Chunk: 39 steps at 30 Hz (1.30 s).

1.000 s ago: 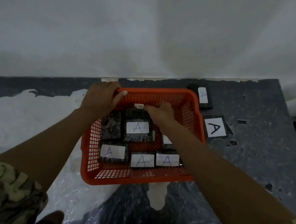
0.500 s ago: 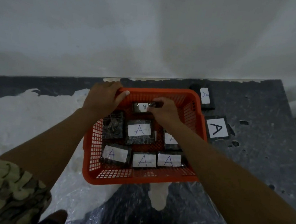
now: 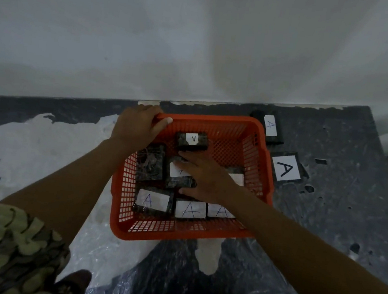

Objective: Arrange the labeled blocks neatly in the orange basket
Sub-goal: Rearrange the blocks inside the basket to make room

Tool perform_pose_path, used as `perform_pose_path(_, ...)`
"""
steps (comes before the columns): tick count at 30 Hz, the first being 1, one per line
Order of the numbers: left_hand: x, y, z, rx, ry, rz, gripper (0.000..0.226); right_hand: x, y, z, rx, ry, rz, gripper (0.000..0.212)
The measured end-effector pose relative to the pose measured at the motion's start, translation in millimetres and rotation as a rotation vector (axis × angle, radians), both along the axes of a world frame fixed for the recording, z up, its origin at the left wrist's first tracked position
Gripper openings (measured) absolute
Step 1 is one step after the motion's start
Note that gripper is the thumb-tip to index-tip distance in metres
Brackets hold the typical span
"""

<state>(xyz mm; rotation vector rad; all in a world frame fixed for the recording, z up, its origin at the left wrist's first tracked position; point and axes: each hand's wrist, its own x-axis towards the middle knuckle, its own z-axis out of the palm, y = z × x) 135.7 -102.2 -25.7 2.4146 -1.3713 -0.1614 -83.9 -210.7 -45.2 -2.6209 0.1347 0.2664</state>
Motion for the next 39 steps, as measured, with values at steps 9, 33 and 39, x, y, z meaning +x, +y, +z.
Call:
perform_pose_path(9, 8, 3, -4, -0.013, 0.120, 0.161, 0.055, -4, -5, 12, -0.061, -0.082, -0.086, 0.066)
perform_pose_path(33, 28, 13, -13, -0.062, 0.273, 0.093, 0.046, 84, 27, 22, 0.001, -0.021, -0.059, 0.070)
perform_pose_path(39, 28, 14, -13, -0.078, 0.292, 0.090, 0.049, 48, 23, 18, 0.056, -0.450, -0.161, 0.039)
